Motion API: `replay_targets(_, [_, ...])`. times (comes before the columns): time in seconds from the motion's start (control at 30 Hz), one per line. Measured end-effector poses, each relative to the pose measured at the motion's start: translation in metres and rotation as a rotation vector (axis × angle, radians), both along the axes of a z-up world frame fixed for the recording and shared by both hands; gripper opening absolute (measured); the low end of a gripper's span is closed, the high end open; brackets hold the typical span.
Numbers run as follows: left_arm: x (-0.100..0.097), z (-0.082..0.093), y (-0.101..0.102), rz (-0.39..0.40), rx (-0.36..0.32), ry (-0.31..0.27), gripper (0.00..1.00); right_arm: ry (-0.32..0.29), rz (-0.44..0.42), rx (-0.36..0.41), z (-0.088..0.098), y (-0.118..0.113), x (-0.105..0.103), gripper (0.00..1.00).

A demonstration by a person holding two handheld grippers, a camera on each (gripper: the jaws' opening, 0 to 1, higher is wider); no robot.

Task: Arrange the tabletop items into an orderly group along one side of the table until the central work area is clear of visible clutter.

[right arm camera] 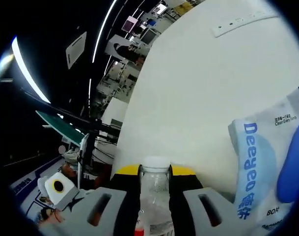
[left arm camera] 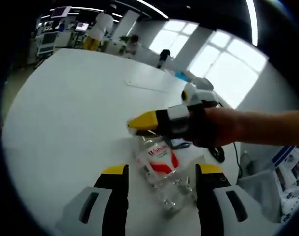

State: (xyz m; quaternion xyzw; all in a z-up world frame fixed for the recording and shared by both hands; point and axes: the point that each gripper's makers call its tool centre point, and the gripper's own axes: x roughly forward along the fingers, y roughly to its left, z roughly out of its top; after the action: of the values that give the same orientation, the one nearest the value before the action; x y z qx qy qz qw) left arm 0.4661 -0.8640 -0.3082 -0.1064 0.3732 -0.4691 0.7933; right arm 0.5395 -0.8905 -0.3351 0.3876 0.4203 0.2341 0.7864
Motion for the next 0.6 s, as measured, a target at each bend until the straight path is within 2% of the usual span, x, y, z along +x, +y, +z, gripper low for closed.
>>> replay_targets(0.33, [0.002,-0.006,-0.007,-0.015,-0.012,0.007,0.54,-0.039,0.015,0.012,0.009,0.001,0.005,0.18])
replay_targets(0.5, [0.001,-0.003,-0.011,-0.039,-0.023,-0.008,0.58,-0.062,0.037,0.014,0.014,0.006,0.002,0.18])
replay_targets(0.6, [0.002,0.000,-0.014,-0.047,-0.048,-0.015,0.64,-0.080,0.048,0.013,0.018,0.008,0.000,0.18])
